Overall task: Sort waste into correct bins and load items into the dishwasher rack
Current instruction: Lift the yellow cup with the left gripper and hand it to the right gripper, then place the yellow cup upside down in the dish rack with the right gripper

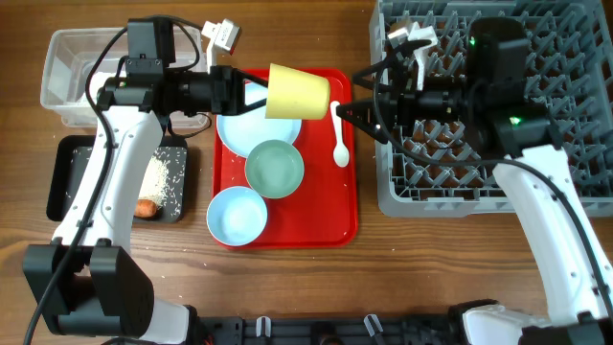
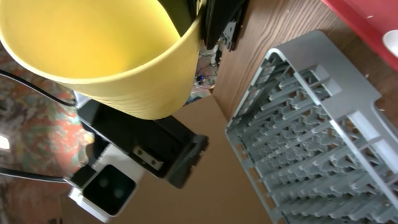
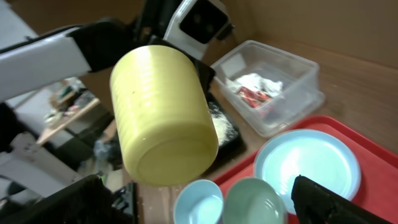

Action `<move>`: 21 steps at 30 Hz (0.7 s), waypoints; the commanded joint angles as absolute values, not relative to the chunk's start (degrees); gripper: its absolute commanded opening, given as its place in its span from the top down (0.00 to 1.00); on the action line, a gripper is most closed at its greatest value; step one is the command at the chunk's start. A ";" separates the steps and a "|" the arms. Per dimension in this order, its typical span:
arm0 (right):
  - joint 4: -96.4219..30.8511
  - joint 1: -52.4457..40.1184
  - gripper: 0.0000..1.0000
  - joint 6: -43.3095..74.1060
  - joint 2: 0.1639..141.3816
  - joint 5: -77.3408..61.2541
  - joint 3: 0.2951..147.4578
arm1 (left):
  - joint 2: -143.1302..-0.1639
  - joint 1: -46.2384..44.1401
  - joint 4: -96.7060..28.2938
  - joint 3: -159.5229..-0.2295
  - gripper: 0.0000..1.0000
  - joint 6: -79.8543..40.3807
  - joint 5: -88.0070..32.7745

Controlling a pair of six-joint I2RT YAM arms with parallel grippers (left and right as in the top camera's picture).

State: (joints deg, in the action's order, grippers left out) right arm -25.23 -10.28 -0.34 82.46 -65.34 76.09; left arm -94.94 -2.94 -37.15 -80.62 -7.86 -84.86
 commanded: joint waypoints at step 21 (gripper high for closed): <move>-9.69 -16.51 0.48 6.48 88.25 -71.33 75.68 | -94.50 -6.55 -34.41 -81.12 0.42 -7.77 -86.26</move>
State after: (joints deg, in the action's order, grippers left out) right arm -10.13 -17.19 5.85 87.57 -71.81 75.94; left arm -94.94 -6.33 -34.48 -80.62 -8.21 -86.52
